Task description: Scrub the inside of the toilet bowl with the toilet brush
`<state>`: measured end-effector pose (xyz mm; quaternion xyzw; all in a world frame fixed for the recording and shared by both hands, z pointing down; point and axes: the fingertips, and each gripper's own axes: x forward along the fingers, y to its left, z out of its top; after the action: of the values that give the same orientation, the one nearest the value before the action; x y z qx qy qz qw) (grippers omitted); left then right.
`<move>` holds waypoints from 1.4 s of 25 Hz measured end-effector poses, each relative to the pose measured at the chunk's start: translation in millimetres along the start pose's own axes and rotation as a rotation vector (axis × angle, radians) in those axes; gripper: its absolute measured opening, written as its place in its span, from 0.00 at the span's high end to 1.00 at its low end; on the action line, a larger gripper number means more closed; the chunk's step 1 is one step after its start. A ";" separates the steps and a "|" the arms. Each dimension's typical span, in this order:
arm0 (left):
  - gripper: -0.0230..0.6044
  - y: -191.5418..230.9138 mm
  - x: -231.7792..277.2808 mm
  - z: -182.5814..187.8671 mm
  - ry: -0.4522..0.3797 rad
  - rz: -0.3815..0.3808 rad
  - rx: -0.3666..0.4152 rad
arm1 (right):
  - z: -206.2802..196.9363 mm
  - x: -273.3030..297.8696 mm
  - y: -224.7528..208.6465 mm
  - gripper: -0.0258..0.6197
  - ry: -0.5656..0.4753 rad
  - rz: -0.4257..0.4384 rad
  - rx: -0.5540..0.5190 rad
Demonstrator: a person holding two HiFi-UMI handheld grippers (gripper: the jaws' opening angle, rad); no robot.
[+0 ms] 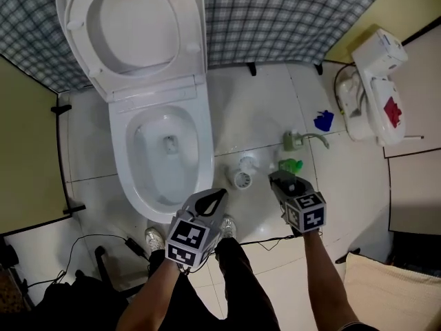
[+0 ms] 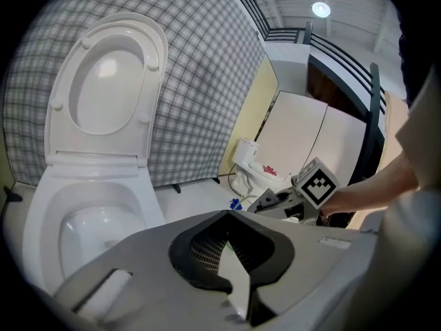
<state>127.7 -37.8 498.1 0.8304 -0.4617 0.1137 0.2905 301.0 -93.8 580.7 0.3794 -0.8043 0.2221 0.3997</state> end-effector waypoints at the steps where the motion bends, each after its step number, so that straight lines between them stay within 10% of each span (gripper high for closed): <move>1: 0.95 2.5 -5.1 8.7 -0.008 0.005 0.005 | 16.2 -11.7 1.1 0.66 -0.035 -0.002 0.001; 13: 0.95 56.0 -92.9 95.0 -0.118 0.136 0.019 | 201.3 -115.5 69.5 0.66 -0.427 0.056 -0.033; 26: 0.95 125.5 -147.1 58.0 -0.099 0.262 -0.051 | 193.2 -37.9 183.2 0.66 -0.349 0.243 -0.037; 35: 0.95 161.1 -138.8 18.6 -0.074 0.276 -0.108 | 165.6 55.4 201.5 0.66 -0.308 0.163 0.015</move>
<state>-84.0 -16.7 480.5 0.7458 -0.5872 0.0968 0.2994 42.0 -103.5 518.5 0.3454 -0.8825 0.1989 0.2495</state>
